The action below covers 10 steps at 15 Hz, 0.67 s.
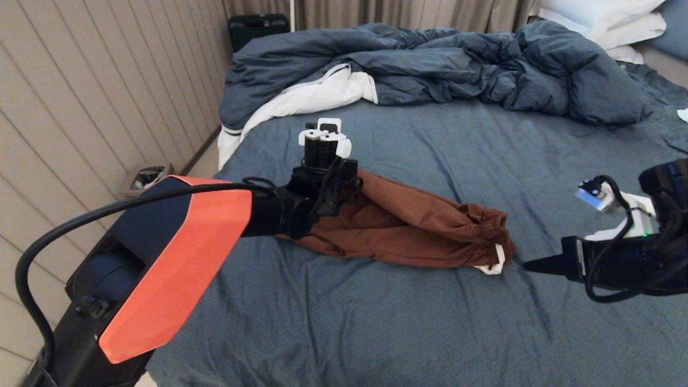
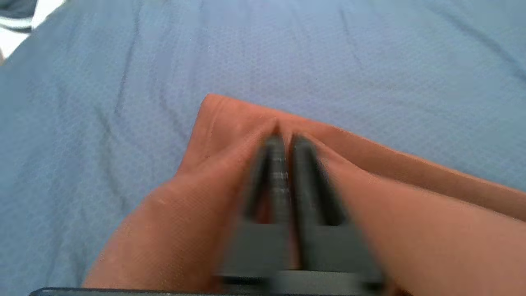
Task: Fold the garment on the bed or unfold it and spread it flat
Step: Fold the brown shorts
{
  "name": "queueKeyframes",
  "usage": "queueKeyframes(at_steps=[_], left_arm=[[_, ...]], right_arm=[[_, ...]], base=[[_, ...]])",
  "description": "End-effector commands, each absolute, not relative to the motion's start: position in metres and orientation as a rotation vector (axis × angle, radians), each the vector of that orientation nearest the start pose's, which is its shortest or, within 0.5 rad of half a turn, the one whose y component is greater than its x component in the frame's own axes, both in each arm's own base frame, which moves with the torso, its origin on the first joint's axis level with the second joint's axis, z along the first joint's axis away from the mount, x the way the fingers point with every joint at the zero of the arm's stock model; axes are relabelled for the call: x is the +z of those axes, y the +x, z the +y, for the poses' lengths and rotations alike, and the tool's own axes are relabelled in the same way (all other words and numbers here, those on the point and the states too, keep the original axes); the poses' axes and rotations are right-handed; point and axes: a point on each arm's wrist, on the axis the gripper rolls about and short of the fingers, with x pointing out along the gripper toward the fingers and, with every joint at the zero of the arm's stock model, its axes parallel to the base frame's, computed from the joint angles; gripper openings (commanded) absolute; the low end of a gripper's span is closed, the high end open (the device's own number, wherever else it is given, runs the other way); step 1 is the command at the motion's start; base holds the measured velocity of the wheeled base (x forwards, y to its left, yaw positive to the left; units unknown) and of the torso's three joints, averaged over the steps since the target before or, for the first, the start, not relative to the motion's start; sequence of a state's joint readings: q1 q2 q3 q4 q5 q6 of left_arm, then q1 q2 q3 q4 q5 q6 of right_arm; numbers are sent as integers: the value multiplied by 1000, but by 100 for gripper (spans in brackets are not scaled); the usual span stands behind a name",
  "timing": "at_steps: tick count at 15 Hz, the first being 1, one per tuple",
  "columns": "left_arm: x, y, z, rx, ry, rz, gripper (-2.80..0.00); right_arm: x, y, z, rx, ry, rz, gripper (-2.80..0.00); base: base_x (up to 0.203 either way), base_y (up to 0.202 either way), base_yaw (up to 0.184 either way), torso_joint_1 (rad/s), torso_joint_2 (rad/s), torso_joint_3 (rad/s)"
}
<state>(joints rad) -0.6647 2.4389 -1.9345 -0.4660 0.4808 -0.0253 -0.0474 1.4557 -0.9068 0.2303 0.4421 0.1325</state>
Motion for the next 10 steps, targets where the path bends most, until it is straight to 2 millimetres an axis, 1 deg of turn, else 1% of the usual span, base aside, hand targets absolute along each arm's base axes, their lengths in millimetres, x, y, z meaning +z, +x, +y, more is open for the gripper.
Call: queueKeyframes(at_steps=[1,3,5,7,8,10], left_arm=[[174,413,-311,-173,-6,30,0],[178,412,-310,-171,-9,27,0],[187,410,-308,-167,-23,11,0],[206,402,-302,-161,-45,-14,0],[216,397,-297,-152,-53,-23,0],[227,384,-287,-143,-49,-14,0]], right_arm=[[200,226,-1,326,316,790,-280],[200,226,-1,326,316,790,-280],[201,225,-1,327,315,786,-280],[203,222,-1,328,312,775,-280],[206,218,-1,330,308,761,-280],[216,207,-1,333,300,716,-280]], base=[[0,0,0,0,0,0],[0,0,0,0,0,0],[0,0,0,0,0,0],[0,0,0,0,0,0],[0,0,0,0,0,0],[0,0,0,0,0,0]])
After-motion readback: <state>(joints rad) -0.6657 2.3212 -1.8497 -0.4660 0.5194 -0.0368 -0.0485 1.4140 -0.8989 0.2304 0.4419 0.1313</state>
